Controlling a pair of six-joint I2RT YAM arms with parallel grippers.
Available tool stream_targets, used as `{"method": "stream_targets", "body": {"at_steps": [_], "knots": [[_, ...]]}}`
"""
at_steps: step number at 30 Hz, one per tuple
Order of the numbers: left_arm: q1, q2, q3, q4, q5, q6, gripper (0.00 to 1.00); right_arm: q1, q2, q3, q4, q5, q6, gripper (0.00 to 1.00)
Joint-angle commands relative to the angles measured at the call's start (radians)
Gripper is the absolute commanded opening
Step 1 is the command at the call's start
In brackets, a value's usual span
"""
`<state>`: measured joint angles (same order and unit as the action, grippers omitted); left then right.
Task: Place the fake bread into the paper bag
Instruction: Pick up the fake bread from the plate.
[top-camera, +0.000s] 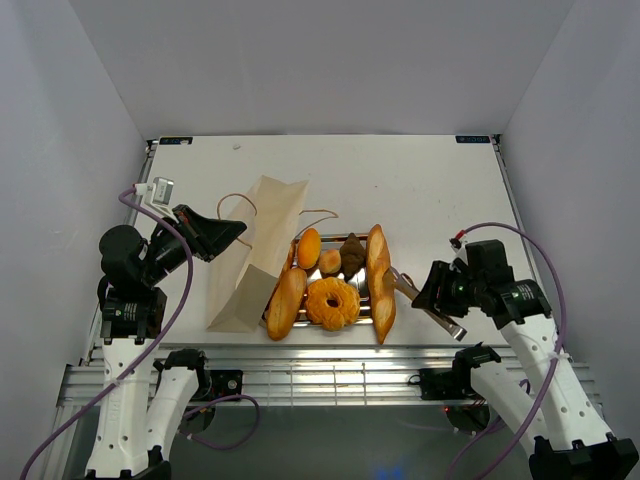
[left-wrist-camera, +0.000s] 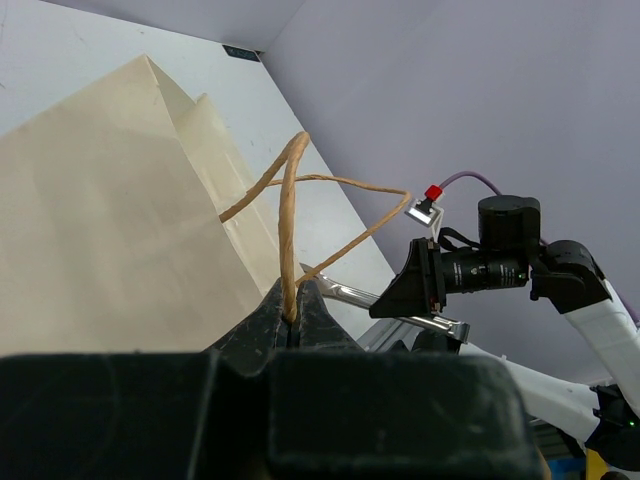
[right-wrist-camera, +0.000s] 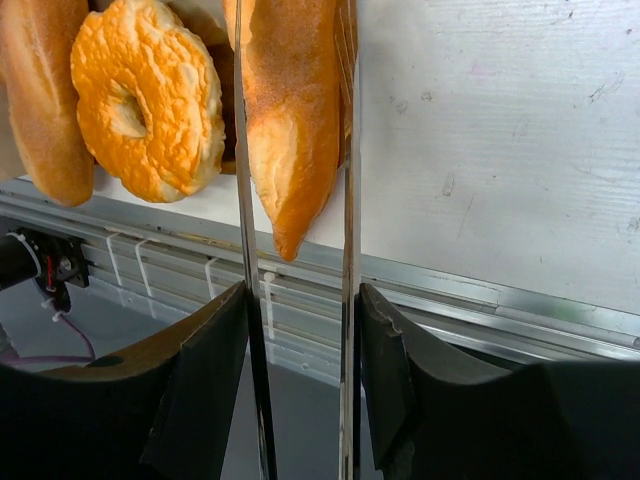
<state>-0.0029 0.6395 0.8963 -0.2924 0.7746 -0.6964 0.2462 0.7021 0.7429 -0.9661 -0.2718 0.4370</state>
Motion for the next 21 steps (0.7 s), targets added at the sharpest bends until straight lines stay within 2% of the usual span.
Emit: {"method": "stream_targets", "body": {"at_steps": [1,21], "knots": [[0.0,-0.008,-0.002,-0.005,0.006,0.009,0.0,-0.004,0.005,-0.008,0.038,-0.024,-0.023,0.52],[0.0,0.0,0.0,0.006,0.008,0.003,0.0,-0.004,0.042,-0.043,0.113,-0.081,-0.049,0.54]]}}
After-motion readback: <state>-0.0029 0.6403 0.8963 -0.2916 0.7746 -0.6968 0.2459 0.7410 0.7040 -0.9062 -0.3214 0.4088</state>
